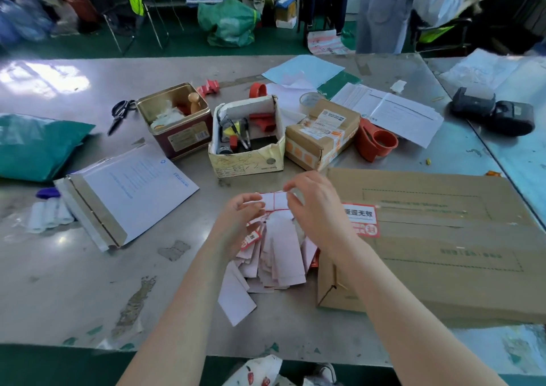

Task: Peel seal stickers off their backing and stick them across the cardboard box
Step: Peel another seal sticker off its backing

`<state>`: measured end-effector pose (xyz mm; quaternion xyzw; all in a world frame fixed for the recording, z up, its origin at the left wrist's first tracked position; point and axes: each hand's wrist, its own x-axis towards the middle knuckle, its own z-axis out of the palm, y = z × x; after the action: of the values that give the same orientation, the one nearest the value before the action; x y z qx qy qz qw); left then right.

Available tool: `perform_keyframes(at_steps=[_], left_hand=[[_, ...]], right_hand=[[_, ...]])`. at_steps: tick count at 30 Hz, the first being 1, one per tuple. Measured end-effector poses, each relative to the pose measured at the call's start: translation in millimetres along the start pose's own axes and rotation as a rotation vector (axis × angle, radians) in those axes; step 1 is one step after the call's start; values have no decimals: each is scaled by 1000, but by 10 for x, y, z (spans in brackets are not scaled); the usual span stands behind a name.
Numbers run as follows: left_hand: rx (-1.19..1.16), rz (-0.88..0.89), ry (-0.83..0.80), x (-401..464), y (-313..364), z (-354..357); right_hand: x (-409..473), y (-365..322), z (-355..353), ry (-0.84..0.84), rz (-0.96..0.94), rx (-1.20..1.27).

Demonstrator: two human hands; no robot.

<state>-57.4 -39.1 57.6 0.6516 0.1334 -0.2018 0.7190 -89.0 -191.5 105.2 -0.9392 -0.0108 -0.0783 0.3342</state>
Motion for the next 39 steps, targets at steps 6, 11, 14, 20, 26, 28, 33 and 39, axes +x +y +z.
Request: perform_keyframes(at_steps=[6, 11, 14, 20, 26, 28, 33, 39], left_hand=[[12, 0, 136, 122, 43, -396], [111, -90, 186, 329, -32, -563], [181, -139, 201, 466, -78, -627], [387, -168, 200, 727, -224, -733], [481, -231, 120, 893, -358, -773], [472, -236, 83, 912, -358, -782], [481, -244, 50, 934, -357, -790], [521, -188, 17, 935, -316, -803]], right_hand=[[142, -263, 666, -213, 156, 73], [139, -134, 1188, -379, 385, 8], [147, -24, 1403, -451, 466, 3], [215, 102, 1559, -423, 530, -45], [307, 154, 1645, -453, 552, -114], [313, 157, 1654, -456, 557, -138], [316, 143, 1664, -465, 564, -158], [324, 145, 1626, -471, 564, -158]])
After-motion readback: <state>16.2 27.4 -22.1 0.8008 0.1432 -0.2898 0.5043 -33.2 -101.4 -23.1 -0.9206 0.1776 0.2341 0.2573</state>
